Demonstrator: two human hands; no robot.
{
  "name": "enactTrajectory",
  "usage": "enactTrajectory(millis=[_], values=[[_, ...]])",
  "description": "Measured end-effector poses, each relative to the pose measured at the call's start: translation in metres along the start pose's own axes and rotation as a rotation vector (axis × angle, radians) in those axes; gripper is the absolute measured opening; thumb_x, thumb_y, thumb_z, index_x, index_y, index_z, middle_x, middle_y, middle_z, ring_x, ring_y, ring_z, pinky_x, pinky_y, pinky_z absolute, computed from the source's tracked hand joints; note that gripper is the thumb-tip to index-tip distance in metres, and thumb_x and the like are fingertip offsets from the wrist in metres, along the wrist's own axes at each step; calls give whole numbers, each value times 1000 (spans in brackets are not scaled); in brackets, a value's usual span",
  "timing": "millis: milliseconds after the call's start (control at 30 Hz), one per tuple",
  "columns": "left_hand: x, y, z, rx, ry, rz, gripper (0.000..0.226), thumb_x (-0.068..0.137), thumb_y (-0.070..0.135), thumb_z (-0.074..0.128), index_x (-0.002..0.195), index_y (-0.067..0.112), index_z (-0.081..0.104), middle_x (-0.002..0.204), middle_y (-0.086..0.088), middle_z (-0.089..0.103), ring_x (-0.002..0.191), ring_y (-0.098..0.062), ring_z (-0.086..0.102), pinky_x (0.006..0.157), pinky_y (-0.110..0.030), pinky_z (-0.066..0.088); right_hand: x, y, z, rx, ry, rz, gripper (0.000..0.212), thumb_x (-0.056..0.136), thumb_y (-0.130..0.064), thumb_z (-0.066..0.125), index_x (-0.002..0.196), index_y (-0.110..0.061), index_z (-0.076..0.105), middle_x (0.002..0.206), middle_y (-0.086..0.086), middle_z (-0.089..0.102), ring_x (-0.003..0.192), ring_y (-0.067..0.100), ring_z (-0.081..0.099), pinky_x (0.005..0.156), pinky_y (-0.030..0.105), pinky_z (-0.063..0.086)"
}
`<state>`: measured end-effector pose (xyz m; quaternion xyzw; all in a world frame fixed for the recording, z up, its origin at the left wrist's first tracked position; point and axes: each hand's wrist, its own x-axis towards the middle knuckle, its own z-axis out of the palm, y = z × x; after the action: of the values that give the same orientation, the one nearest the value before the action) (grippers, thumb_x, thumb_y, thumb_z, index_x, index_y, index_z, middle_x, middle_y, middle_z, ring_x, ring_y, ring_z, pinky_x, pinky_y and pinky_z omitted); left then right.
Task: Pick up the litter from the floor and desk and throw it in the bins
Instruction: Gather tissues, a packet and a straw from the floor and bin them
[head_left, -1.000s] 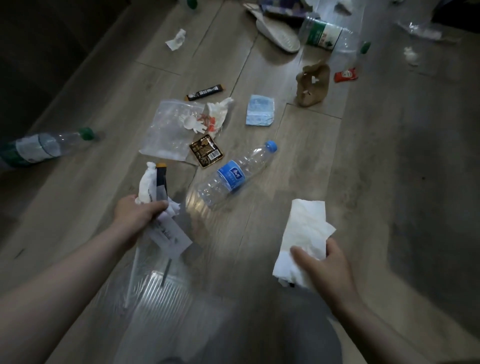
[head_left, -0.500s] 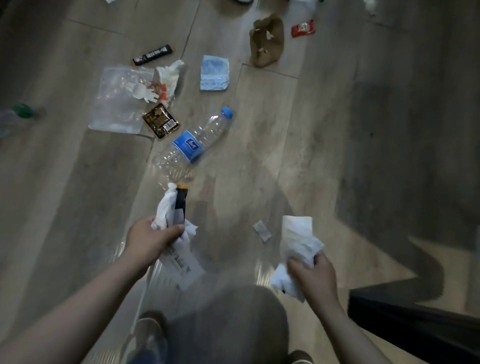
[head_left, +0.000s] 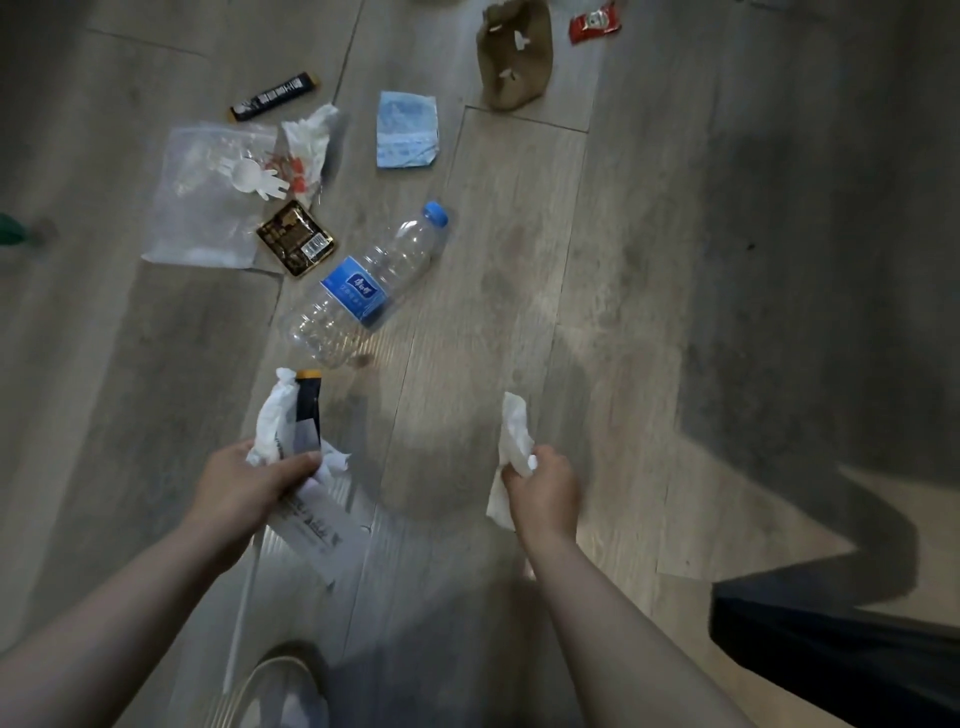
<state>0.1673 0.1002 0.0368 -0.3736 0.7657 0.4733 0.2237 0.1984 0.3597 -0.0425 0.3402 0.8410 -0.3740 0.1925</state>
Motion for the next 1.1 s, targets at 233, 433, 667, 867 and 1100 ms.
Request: enactTrajectory(millis=[233,433,667,867,1100], values=[[-20,24,-21,-42,-2,26,5,79,11,74,82,10,71,63,-4,72,55,-16,67,52,-27,49,1,-14,-39,386,8,215,4,80,-6,65,77,-5,62,67,1,61,68,19,61,51,20,41],[-56,39,-29,-42,8,-11,8,79,12,74,83,6,71,69,-9,72,59,-20,66,51,-28,48,-55,-2,-108,578,60,313,26,87,-10,64,111,-9,54,95,7,66,79,12,64,54,18,47],[-175,116,-58,-131,-43,-24,5,80,6,72,81,2,69,60,-7,70,44,-8,64,37,-17,45,-173,-58,-226,759,-9,324,8,86,-7,65,93,-10,65,87,9,74,78,21,72,68,33,54],[-292,232,-93,-242,-212,52,13,80,4,70,92,-1,71,75,-14,73,60,-20,67,57,-28,54,-275,-151,-350,854,11,205,16,90,-7,59,102,3,62,94,20,68,88,30,65,78,42,51],[-439,337,-152,-148,-523,212,13,80,3,69,91,-2,70,77,-18,71,71,-30,65,68,-38,53,-446,-237,-451,929,143,144,10,88,-2,60,97,1,65,88,15,71,86,29,68,73,39,54]])
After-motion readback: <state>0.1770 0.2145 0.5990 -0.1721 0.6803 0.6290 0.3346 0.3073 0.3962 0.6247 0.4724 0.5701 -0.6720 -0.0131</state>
